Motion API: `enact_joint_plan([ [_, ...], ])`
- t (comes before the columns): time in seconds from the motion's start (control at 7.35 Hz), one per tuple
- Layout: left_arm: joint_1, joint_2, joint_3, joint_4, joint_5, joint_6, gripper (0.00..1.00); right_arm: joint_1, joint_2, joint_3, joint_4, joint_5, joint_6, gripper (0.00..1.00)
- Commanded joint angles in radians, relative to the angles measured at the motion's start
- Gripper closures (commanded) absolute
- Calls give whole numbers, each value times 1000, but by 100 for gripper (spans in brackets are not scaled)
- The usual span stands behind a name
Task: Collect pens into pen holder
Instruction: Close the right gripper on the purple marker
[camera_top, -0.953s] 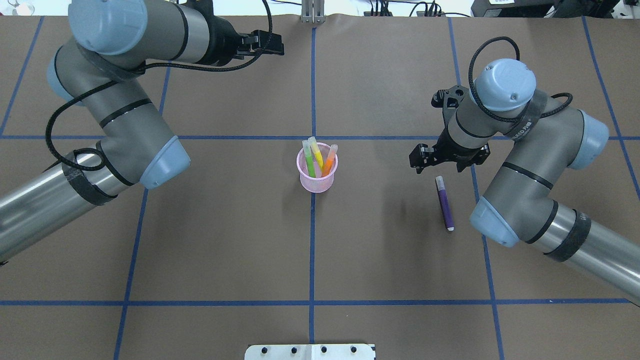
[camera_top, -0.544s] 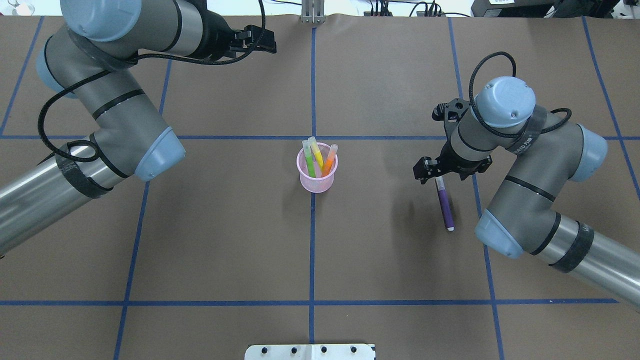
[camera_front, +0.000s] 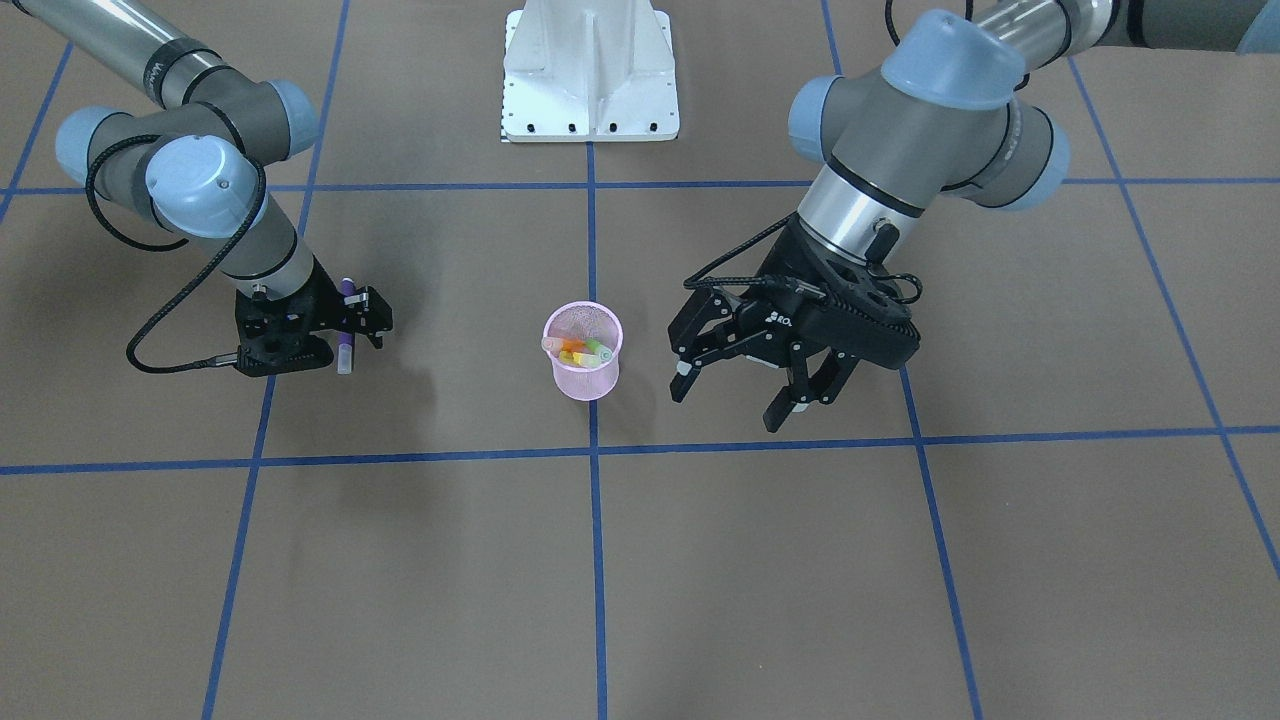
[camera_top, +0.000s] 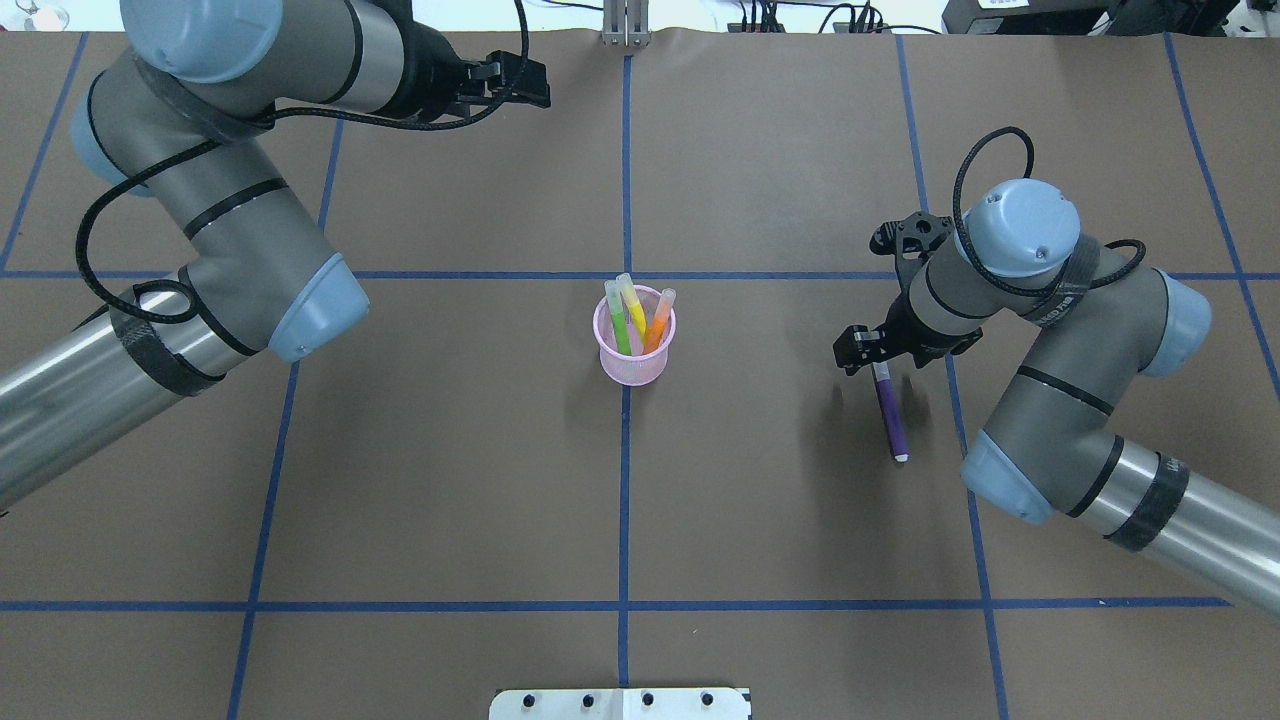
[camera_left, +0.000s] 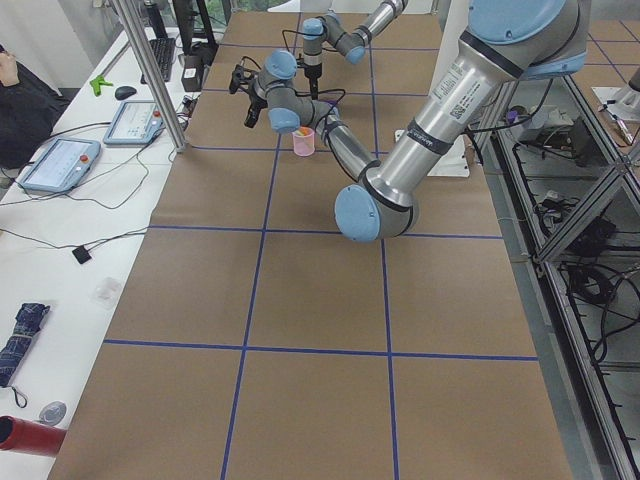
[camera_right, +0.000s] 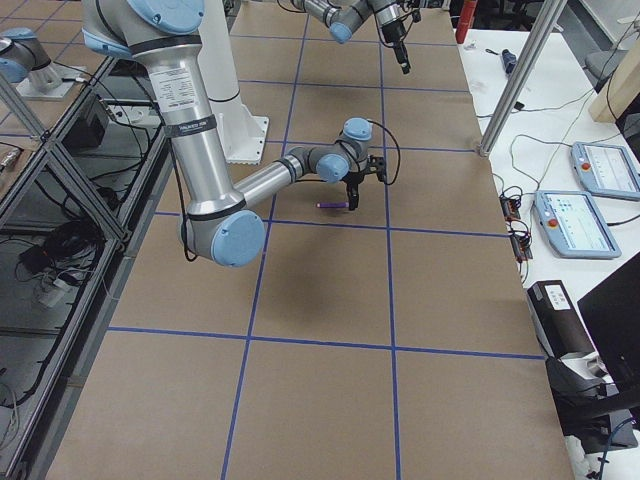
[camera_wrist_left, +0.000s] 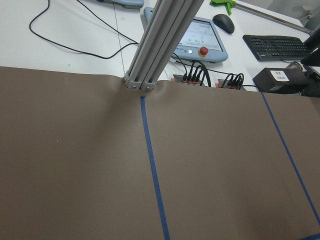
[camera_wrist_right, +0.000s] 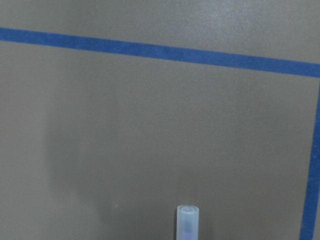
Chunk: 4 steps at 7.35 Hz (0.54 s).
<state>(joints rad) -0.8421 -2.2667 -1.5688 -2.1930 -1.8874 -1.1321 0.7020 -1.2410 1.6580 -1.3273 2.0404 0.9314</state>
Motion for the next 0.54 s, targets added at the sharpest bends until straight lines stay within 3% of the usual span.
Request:
enact_joint_plan([
  [0.0, 0, 1, 3, -1, -1, 0, 1, -6, 2, -18, 3, 0, 21, 19],
  [0.41, 0, 1, 4, -1, -1, 0, 1, -7, 3, -15, 0, 7, 93, 19],
])
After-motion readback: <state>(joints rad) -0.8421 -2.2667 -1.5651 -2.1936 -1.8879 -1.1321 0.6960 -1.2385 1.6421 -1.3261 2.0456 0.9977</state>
